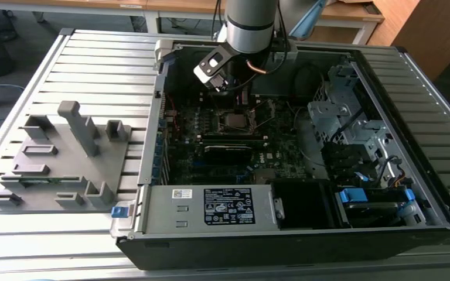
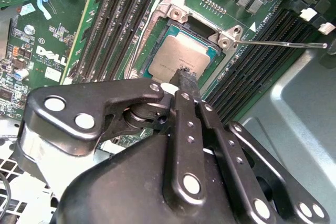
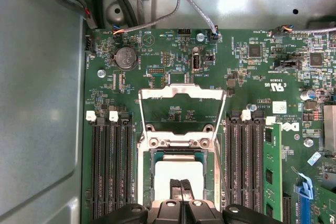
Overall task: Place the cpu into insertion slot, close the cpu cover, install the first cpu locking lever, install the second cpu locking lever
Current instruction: 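Close the cpu cover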
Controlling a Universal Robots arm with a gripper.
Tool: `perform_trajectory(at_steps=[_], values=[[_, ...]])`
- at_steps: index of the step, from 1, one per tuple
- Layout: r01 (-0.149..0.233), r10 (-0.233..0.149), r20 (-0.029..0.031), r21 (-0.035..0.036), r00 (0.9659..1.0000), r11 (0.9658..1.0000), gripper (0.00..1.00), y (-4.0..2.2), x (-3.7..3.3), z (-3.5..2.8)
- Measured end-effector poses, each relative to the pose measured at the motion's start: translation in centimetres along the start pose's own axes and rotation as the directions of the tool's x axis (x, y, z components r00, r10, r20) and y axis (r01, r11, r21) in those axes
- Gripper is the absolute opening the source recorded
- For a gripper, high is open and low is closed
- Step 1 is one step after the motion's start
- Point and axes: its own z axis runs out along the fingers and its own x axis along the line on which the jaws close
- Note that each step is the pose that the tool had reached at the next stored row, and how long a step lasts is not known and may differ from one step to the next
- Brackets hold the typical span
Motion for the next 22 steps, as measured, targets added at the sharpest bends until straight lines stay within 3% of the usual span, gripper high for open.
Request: perform_trajectory(at_steps=[22], values=[[0.000,0.000,-0.0002,0.0000,1.0000,1.0000,0.11,0.01,0.01,-0.35]])
